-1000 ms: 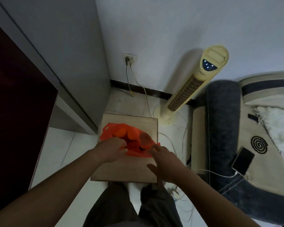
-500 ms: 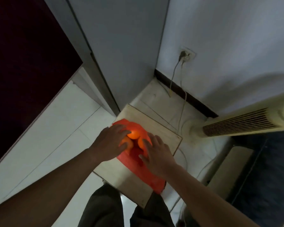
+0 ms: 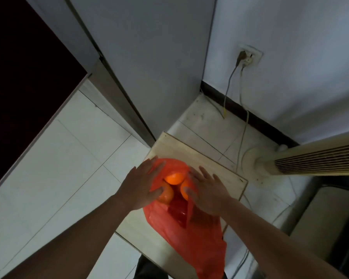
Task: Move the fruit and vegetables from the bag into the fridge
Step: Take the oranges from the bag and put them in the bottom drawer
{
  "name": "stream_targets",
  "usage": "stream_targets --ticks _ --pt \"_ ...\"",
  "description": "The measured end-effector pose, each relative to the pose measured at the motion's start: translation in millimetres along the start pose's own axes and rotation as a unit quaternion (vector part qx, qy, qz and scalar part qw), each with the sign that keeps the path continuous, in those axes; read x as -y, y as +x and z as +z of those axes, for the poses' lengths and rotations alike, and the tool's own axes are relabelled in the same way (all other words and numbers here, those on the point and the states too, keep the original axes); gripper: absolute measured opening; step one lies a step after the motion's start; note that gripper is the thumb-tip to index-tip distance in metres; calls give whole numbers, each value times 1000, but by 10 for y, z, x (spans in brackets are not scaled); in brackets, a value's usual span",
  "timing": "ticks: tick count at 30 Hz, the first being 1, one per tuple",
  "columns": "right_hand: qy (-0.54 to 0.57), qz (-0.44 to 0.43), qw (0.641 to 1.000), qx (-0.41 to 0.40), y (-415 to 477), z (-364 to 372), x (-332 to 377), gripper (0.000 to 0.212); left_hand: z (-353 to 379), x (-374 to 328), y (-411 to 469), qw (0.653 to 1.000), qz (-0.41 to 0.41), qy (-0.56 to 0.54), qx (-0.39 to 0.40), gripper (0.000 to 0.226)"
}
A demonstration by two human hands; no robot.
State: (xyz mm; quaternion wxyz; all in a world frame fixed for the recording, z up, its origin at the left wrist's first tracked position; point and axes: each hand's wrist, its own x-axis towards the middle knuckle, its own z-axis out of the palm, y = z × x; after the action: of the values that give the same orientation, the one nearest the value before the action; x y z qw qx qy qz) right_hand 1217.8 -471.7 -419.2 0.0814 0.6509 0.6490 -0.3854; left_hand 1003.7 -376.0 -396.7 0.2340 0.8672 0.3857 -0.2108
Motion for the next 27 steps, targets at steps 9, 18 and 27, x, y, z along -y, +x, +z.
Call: stream_targets --ticks 9,18,27 --pt "160 30 969 -183 -266 -224 -109 65 16 38 159 993 55 -70 -80 70" --pt "159 65 978 -119 -433 467 360 86 313 69 66 974 224 35 -30 60" --pt "145 43 987 -48 68 446 -179 88 443 142 392 995 70 -76 1 75"
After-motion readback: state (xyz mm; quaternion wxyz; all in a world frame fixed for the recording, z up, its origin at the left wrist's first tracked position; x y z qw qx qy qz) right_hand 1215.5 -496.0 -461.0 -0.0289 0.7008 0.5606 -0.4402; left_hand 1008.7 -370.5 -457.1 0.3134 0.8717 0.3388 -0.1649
